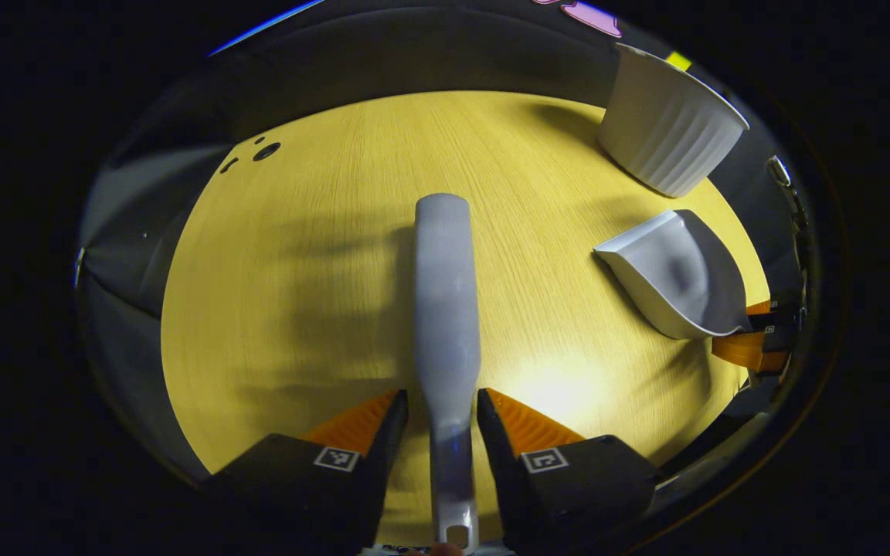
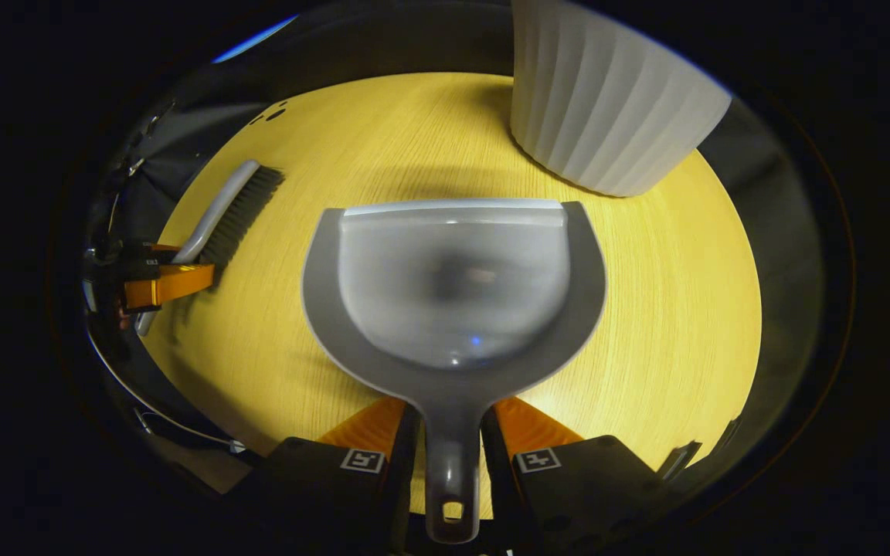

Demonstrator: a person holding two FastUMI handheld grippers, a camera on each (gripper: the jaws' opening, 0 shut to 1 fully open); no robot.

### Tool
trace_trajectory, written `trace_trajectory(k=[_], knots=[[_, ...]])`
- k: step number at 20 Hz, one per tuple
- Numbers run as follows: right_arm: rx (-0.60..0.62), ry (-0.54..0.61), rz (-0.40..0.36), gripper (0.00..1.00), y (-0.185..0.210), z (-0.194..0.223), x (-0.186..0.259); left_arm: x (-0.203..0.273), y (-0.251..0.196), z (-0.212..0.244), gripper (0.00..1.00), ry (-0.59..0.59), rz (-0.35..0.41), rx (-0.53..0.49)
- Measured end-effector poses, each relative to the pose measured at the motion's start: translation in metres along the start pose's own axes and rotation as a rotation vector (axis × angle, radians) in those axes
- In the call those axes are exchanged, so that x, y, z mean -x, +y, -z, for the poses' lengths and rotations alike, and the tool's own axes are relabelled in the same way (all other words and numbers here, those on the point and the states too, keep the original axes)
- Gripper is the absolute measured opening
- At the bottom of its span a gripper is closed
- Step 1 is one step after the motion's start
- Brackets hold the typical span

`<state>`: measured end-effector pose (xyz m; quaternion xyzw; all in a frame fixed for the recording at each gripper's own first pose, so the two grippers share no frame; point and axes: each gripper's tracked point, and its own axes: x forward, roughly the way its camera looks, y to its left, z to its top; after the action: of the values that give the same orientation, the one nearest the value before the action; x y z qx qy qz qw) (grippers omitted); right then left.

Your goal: Pick up the small broom and dustpan from the desktop, sweep the trash into the dustpan with the broom, and then empty the trash into the garbage bin.

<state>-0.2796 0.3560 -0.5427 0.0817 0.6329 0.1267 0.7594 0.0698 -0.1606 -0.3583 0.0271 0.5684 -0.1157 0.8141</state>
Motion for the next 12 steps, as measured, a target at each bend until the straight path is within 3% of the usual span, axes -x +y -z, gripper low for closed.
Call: trace_trajectory(k=[1,3,4,5,9,12], knots=[[0.001,-0.011,0.001,0.47,-0.001,-0.002,0.004,0.002,0.002,-0.003,0.69,-0.018,-0.011,-0.010],[-0.001,-0.041,0.003,0.49,-0.003,-0.008,0.013,0.013,0.004,-0.009,0.77,-0.059,-0.036,-0.039],[-0.005,-0.066,0.010,0.67,-0.004,-0.012,0.017,0.020,0.004,-0.014,0.79,-0.089,-0.043,-0.048],[-0.003,-0.092,0.015,0.70,-0.005,-0.017,0.022,0.029,0.002,-0.018,0.84,-0.122,-0.047,-0.052],[-0.012,-0.254,0.042,0.71,-0.010,-0.047,0.058,0.070,0.002,-0.044,0.88,-0.258,-0.079,-0.067],[-0.035,-0.405,0.064,0.78,-0.016,-0.076,0.105,0.106,-0.004,-0.073,0.89,-0.387,-0.084,-0.085]])
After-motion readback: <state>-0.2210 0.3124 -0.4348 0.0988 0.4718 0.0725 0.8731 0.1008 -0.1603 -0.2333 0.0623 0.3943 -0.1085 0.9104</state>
